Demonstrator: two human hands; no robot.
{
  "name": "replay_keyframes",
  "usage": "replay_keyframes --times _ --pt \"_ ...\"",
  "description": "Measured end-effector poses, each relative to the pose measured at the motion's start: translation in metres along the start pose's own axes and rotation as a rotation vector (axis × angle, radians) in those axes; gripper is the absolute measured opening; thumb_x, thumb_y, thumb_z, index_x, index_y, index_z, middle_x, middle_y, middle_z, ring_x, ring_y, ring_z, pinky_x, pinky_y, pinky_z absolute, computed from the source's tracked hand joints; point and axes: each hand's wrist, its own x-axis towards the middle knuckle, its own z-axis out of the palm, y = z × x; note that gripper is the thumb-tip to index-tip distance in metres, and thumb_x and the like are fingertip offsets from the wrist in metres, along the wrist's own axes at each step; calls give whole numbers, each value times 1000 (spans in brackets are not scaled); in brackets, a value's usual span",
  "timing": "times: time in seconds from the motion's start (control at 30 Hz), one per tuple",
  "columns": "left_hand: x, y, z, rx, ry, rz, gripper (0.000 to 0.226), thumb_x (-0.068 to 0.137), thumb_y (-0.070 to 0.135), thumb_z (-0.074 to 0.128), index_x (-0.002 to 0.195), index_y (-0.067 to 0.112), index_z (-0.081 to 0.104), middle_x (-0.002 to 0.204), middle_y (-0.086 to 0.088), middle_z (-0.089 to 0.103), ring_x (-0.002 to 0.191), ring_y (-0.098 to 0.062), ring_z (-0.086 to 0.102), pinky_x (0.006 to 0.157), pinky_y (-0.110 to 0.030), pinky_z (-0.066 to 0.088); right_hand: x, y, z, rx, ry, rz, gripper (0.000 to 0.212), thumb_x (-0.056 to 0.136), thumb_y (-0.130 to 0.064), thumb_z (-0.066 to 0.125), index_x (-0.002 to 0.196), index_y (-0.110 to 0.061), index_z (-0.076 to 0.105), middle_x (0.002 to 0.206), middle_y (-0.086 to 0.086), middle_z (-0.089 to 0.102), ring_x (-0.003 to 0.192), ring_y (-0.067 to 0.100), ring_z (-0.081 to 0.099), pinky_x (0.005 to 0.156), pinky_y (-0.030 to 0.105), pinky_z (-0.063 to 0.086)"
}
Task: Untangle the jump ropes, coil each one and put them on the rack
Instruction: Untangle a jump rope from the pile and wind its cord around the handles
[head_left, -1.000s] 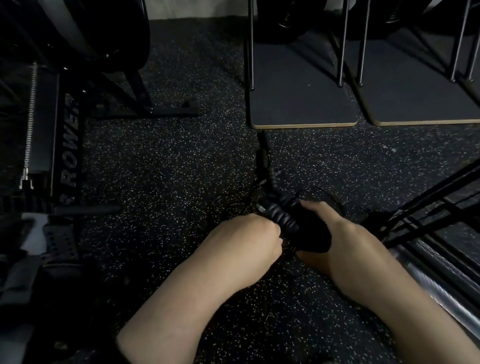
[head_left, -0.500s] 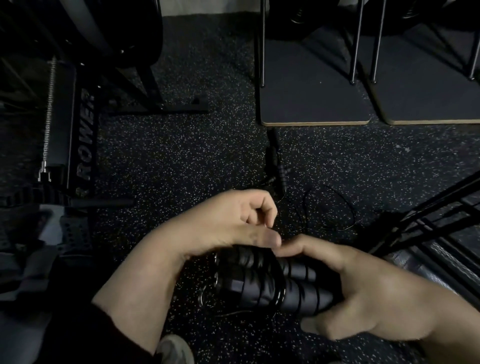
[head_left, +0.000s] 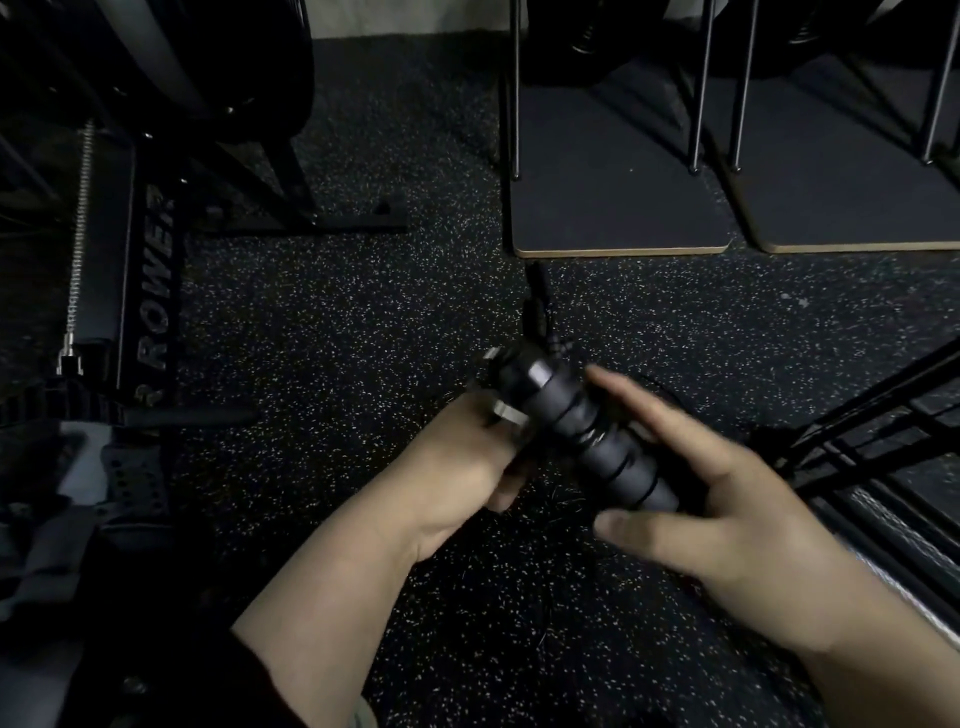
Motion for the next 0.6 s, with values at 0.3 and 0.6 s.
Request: replay_keyframes --times 0.3,0.6 --pt "-7 16 4 786 82 79 34 102 31 52 83 7 66 56 -1 48 47 -11 33 45 -30 28 1 23 -12 -400 265 235 92 86 -20 82 137 -78 32 131 -49 51 117 -3 63 97 26 56" --pt "-23 38 -8 881 130 398 26 89 34 50 74 23 68 58 7 58 50 -15 50 44 -34 37 0 18 -7 -682 -57 318 98 82 -23 81 124 -90 22 118 -36 59 82 -6 64 64 15 52"
